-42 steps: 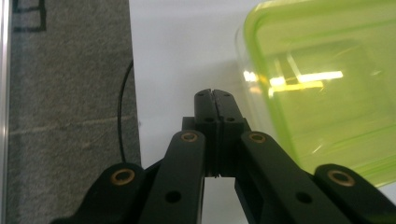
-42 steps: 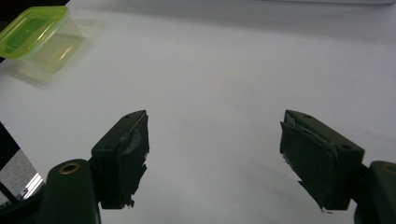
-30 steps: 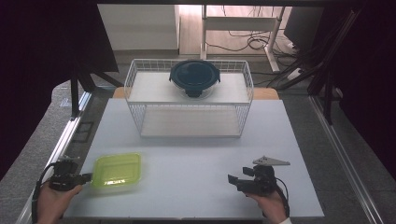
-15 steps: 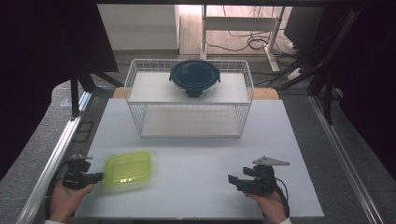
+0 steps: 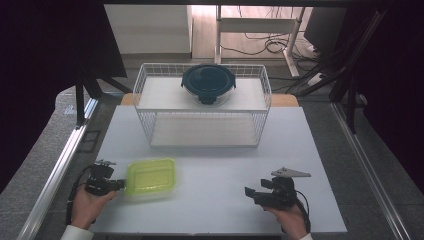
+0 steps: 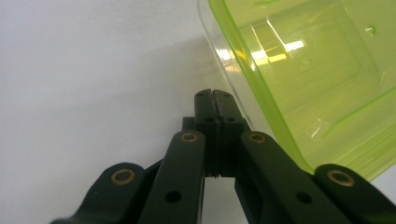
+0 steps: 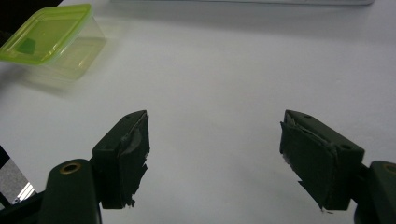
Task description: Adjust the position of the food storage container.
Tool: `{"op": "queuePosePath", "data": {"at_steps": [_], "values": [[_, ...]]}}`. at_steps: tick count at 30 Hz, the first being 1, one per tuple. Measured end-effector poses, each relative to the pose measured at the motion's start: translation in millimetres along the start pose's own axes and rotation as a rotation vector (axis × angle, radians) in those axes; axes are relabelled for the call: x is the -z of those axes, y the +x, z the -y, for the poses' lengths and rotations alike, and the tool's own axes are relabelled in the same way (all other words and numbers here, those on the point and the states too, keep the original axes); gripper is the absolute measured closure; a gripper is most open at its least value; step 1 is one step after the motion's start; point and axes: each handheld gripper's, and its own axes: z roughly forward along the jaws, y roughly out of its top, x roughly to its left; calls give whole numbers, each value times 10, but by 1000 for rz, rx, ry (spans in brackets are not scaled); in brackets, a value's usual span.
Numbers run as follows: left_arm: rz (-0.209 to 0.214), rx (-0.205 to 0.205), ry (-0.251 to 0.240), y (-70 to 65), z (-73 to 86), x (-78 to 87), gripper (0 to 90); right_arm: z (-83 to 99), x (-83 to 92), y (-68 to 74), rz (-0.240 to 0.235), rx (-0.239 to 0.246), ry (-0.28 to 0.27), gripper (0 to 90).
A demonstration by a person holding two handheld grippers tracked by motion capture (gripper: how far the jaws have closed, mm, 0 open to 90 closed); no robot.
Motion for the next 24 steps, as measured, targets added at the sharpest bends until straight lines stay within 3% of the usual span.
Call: {"op": "queuePosePath", "data": {"at_steps": [10, 24], "values": [[18, -32, -1, -142, -135, -97, 899, 2, -8, -2, 1, -1, 3, 239], [68, -110, -1, -538, -397, -314, 899, 4, -4, -11, -1, -1, 8, 239]]}}
